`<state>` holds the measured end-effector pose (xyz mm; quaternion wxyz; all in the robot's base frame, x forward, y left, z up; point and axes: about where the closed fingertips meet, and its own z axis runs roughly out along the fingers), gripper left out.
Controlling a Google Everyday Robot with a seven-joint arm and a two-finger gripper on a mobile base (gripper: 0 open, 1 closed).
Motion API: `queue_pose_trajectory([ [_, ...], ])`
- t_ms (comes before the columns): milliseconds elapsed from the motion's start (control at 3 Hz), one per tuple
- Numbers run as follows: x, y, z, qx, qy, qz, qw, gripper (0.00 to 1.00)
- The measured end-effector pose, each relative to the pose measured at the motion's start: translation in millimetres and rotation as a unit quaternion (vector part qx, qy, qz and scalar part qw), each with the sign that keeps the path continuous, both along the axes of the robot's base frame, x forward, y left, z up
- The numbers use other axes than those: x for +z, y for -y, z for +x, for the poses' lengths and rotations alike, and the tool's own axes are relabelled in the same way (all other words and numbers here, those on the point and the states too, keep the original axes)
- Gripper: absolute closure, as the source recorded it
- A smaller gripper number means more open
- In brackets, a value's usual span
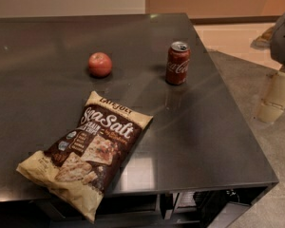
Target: Move coke can near apple
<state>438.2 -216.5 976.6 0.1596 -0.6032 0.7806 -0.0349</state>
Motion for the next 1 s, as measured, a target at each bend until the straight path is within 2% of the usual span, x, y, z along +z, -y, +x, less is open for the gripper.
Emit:
queue_pose_trajectory([
  [333, 0.0, 0.0, 0.0, 0.000, 0.000, 0.000, 1.0000, 0.00],
  [667, -3.3, -3.6, 14.6, 0.002, -0.004, 0.010, 0.9999, 0.00],
  [1000, -12.7, -13.1, 45.3, 0.005, -0.003, 0.026, 0.9996, 0.00],
])
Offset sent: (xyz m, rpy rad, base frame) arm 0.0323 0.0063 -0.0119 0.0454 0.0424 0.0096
